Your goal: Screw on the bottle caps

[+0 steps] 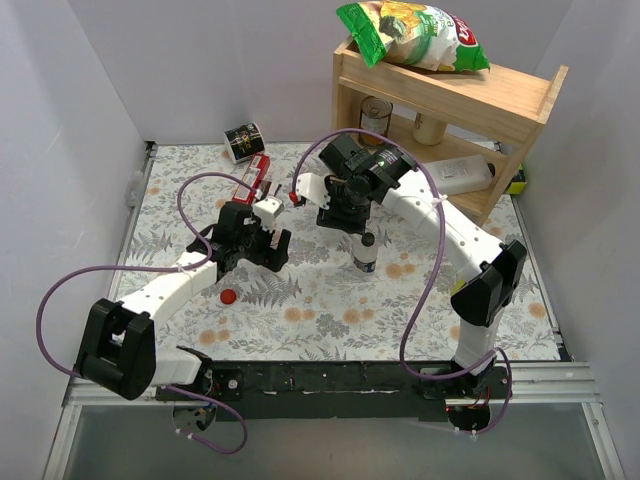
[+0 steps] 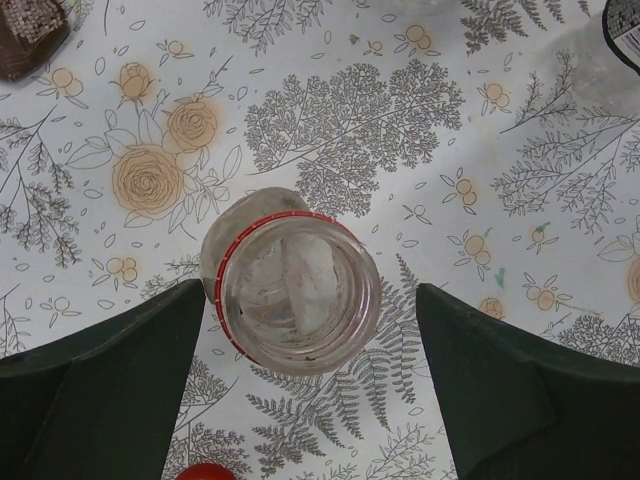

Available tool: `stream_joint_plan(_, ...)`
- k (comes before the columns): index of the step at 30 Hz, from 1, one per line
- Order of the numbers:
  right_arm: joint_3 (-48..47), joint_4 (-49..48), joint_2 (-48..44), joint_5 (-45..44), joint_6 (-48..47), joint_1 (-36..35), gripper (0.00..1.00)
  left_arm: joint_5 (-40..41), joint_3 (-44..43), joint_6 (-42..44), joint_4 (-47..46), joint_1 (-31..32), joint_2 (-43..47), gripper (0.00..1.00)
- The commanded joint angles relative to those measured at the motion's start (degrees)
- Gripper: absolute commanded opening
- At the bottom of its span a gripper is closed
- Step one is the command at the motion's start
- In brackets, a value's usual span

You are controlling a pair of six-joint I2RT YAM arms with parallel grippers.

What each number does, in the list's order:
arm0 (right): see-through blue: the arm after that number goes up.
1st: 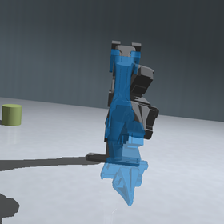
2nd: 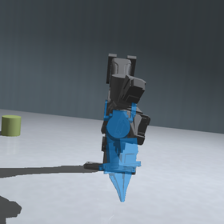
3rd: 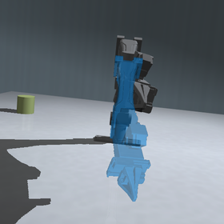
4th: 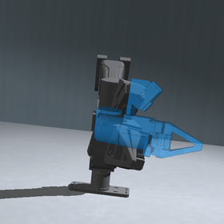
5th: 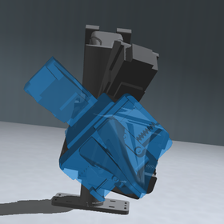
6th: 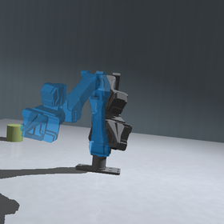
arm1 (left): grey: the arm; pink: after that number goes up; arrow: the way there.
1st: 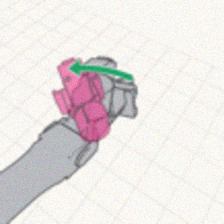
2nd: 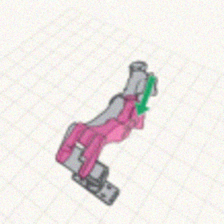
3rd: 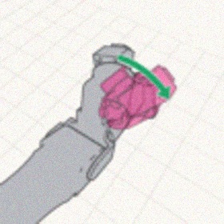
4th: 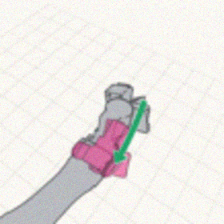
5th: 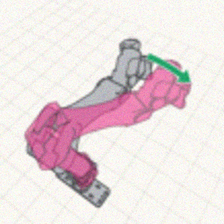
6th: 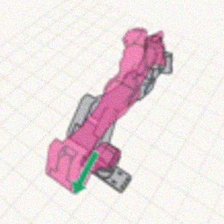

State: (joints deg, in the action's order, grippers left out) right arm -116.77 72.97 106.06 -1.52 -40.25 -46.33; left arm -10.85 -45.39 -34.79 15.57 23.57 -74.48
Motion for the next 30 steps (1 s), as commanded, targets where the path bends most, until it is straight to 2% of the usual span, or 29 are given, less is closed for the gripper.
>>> stream_joint_plan(1, -1.53, -4.06, -4.11, 1.07, 1.31, -0.52, 0.61, -3.65, 2.05, 5.41, -2.38, -0.28, 2.32, 0.85)
stream_joint_plan(3, -1.36, -7.13, -5.33, 4.23, 1.49, -0.43, 0.61, -3.04, 3.63, 6.57, -3.53, -0.28, 2.67, 0.86)
stream_joint_plan(5, 0.05, -11.42, -6.74, 7.75, 2.89, -0.43, 0.61, -3.12, 4.43, 8.06, -3.97, -0.28, 3.46, 0.91)
stream_joint_plan(6, 0.4, -12.49, -6.92, 8.8, 3.51, -0.52, 0.62, -3.04, 5.04, 8.41, -4.06, -0.28, 3.81, 0.98)
stream_joint_plan(10, -1.26, -16.01, -4.12, 14.24, 9.03, -0.52, 0.62, -1.38, 6.27, 10.7, -2.74, -0.54, 7.14, 0.98)
stream_joint_plan(14, -6.26, -17.51, 3.16, 17.42, 15.01, -0.52, 0.6, 0.39, 7.15, 12.98, 2.07, -1.07, 12.85, 0.98)
stream_joint_plan(21, -17.08, -19.09, 14.95, 21.2, 19.15, -0.69, 0.59, 1.88, 9.26, 16.24, 12.89, -3.71, 26.38, 0.98)
stream_joint_plan(25, -18.84, -19.97, 19.17, 22.17, 20.38, -1.48, 0.59, 3.82, 9.7, 15.1, 17.37, -4.67, 30.78, 0.98)
stream_joint_plan(30, -21.48, -20.59, 22.26, 22.44, 21.18, -2.01, 0.59, 2.24, 9.62, 14.13, 20.02, -6.7, 33.26, 0.98)
